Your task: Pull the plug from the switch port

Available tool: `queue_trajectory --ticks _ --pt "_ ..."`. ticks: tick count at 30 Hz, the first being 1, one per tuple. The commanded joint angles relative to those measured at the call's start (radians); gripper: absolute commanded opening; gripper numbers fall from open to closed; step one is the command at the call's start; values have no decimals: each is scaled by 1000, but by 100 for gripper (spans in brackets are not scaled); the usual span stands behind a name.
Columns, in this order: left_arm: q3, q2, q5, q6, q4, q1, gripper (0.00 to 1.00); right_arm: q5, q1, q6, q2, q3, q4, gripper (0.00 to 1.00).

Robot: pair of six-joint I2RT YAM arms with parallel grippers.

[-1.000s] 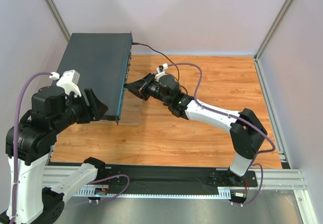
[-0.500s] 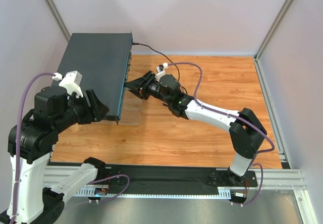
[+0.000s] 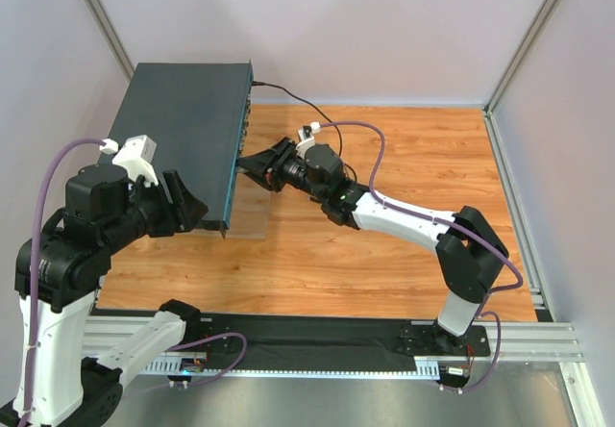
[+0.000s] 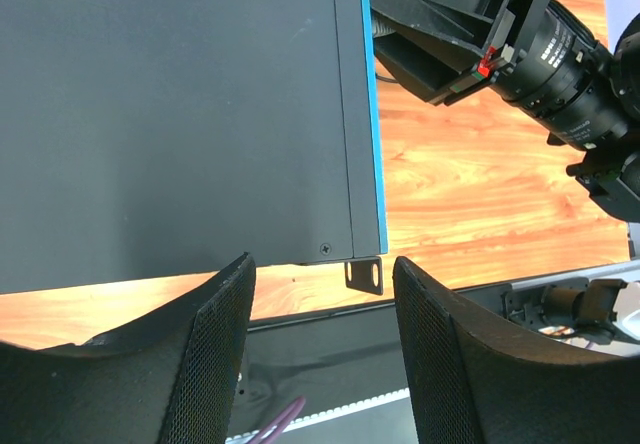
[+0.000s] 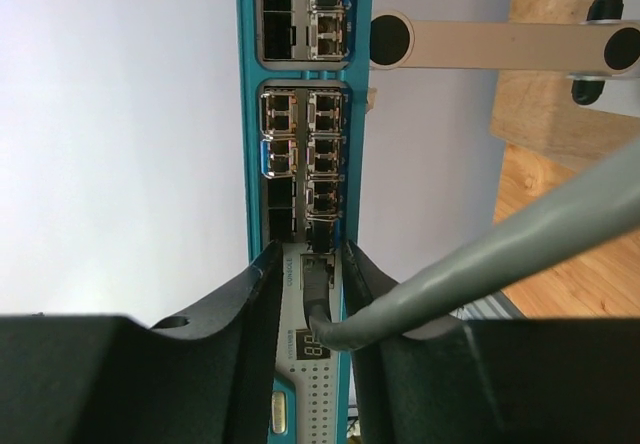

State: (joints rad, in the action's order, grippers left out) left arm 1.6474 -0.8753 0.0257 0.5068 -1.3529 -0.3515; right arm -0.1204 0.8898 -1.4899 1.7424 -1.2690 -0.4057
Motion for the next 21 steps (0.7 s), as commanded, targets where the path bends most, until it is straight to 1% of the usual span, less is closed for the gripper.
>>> queue_trajectory --ticks 1,7,10,14,17,19,20,21 --pt "11 1 10 6 -11 5 65 -22 35 -21 -44 11 -81 31" --pt "25 -2 2 1 -14 5 65 -21 34 -38 -47 28 -110 27" --pt "23 -5 3 1 -12 5 65 -39 31 -27 -24 -9 -111 25" --pt "19 -2 8 1 -12 5 64 -73 32 -56 11 -39 -143 21" --pt "22 -1 3 -1 -17 5 64 -81 31 -50 11 -35 -171 15" --pt "22 5 -1 -1 -22 5 64 -93 29 -64 12 -35 -205 4" --pt "22 4 -1 -1 -23 5 64 -107 29 -75 16 -35 -223 0" --pt "23 6 -1 -1 -25 5 64 -113 29 -85 19 -35 -260 0"
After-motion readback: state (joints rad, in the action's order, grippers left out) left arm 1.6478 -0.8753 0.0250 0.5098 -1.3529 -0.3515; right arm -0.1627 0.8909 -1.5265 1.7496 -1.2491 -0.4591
